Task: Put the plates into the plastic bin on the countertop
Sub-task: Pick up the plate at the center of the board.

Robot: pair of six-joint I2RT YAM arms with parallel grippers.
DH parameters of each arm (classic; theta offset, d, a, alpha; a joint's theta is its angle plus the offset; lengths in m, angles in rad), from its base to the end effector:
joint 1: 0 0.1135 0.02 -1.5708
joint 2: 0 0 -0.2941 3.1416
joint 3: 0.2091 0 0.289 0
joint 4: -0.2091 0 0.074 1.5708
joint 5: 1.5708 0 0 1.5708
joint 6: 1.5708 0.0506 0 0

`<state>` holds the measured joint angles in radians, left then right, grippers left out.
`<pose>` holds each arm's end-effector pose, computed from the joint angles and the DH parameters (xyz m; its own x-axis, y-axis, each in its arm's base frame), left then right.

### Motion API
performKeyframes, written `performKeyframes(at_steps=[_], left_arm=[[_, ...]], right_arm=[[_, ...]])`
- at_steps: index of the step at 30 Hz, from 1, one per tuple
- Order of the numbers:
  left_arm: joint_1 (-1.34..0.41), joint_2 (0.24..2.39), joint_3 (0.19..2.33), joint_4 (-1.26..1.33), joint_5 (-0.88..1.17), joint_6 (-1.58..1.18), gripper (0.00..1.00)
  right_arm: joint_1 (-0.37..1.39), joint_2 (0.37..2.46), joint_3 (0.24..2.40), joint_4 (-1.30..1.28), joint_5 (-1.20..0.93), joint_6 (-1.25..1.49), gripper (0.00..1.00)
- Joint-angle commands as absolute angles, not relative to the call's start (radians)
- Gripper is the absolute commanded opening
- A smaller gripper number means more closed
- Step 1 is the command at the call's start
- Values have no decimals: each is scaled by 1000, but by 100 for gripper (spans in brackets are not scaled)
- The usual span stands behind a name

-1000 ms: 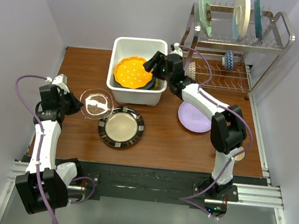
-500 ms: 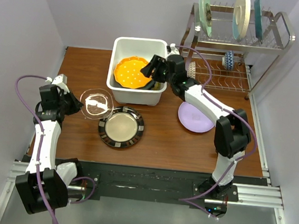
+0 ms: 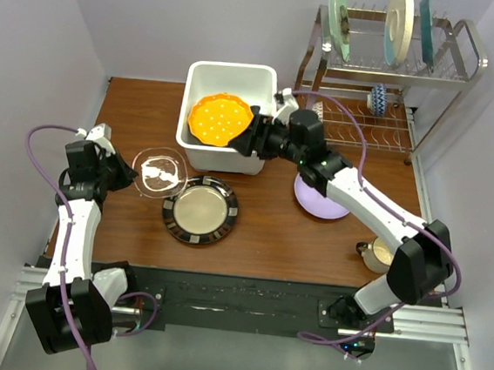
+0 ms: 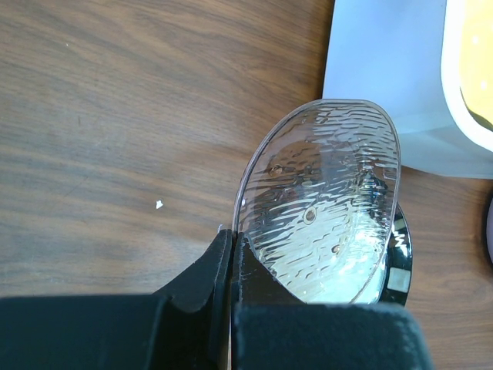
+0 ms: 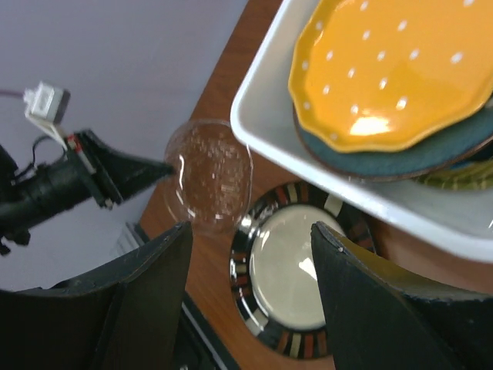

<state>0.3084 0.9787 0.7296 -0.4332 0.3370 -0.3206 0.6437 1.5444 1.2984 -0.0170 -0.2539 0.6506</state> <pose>0.2329 0.0566 0.2692 -0.5570 -0.4896 -0.6709 -0.2291 0.8670 -0.4425 0.3282 0.2621 0.3649 -0.6348 0.2566 -0.7288 -0.4907 0.5948 0.6368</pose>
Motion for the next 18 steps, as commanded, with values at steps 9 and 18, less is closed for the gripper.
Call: performKeyframes(at_steps=[9,18], left_arm=[[321,965,727,-385,376,-307,0],[319,956,726,-385,379,-308,0]], right_arm=[[741,1473,933,31,-264,679,66],[746,1448,700,290,-187,853,63]])
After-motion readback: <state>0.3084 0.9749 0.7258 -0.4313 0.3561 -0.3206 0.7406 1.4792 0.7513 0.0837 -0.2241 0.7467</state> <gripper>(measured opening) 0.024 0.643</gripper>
